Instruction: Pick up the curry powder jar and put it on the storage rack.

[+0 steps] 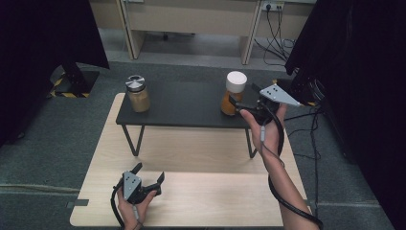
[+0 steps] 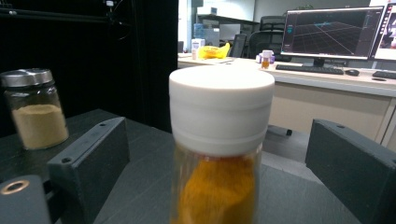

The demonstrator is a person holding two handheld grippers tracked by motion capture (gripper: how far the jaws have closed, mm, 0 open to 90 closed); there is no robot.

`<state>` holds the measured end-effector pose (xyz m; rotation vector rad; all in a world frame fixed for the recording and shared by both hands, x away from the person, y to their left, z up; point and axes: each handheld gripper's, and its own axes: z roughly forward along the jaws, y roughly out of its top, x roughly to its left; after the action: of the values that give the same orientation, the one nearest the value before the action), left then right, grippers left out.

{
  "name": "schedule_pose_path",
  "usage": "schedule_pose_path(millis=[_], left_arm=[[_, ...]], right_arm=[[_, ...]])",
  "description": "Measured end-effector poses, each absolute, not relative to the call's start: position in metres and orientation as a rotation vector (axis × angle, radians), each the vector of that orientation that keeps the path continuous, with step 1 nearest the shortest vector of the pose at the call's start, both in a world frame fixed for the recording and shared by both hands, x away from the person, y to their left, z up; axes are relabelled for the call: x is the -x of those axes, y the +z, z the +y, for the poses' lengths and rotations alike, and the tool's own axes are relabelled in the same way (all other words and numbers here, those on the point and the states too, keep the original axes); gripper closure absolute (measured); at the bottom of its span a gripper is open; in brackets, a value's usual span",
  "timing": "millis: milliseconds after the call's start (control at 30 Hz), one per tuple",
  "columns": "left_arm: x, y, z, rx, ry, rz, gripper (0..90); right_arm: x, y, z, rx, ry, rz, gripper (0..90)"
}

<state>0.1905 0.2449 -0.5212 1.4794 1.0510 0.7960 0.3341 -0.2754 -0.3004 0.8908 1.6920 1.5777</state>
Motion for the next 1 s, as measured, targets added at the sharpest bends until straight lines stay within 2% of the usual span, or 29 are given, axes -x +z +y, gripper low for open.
schedule_pose_path(millis=[733,1000], left_arm=[[-0.189,-0.522,0.244,-1.473,0.805,1.047,5.9],[-0.189,-0.522,0.244,-1.474,0.807,1.046,5.9]], right_arm=[[-0.285,-0.317,-0.294,-0.873,1.593,1.664,6.6],[-0.263,-0.335,-0.299,-0.867,1.593,1.668,6.6]])
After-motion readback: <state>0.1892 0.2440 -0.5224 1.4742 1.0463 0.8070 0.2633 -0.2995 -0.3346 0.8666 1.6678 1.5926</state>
